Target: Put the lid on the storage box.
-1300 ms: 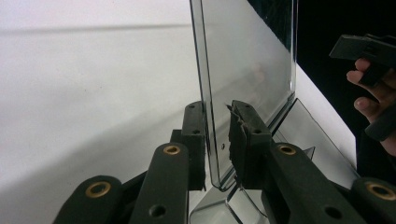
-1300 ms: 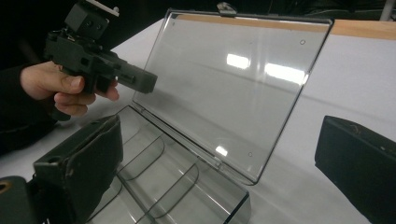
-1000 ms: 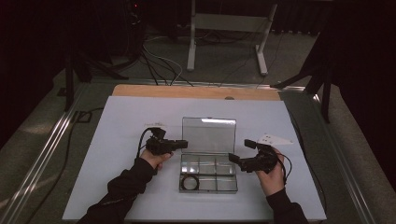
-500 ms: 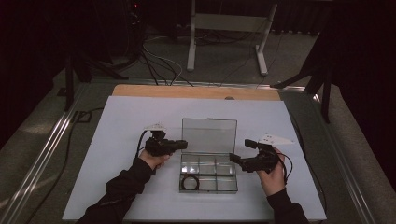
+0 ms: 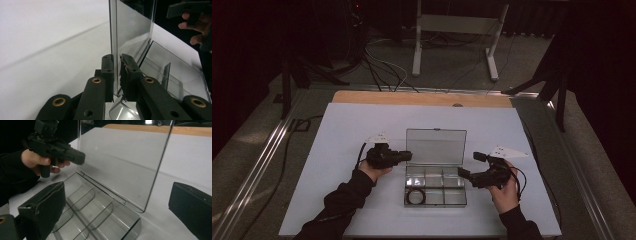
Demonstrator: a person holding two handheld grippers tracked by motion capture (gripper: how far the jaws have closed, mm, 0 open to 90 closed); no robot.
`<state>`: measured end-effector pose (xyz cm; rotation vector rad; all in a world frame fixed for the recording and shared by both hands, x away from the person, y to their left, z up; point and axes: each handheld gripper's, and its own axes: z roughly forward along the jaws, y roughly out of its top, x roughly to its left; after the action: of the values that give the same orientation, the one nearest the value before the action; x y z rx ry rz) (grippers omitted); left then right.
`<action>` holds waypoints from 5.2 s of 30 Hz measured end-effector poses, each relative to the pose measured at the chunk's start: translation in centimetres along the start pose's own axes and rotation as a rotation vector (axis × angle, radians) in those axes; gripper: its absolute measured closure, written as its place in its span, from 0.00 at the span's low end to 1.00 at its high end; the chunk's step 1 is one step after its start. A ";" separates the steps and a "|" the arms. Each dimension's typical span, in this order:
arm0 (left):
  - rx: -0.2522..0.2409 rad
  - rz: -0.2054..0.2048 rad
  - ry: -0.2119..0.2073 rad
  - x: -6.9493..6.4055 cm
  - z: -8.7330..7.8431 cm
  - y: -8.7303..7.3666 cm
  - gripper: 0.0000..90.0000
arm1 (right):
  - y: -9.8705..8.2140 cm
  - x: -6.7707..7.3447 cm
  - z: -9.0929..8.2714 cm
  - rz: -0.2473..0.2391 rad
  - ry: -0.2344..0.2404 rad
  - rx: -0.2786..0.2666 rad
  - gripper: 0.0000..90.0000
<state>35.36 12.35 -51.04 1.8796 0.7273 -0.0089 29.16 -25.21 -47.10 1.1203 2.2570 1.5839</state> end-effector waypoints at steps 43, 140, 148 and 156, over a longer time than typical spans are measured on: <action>-0.029 0.409 0.054 -1.9 -0.9 -0.9 0.94 | -1.6 -0.7 -0.1 0.125 0.024 0.152 1.00; -0.010 0.095 -0.038 -1.0 -7.1 -3.4 0.00 | -4.1 -1.7 -1.9 0.006 -0.056 0.130 0.12; -0.018 0.092 -0.007 -1.3 -8.0 -3.9 0.00 | -4.5 -1.9 -2.3 -0.008 -0.012 0.094 0.00; -0.024 0.097 0.005 -1.6 -8.3 -4.6 0.00 | -4.9 -1.8 -2.9 -0.019 -0.042 0.085 0.00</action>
<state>29.12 19.69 -50.82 1.8903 0.6362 0.0660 26.59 -29.32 -50.64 1.1378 2.3205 1.4567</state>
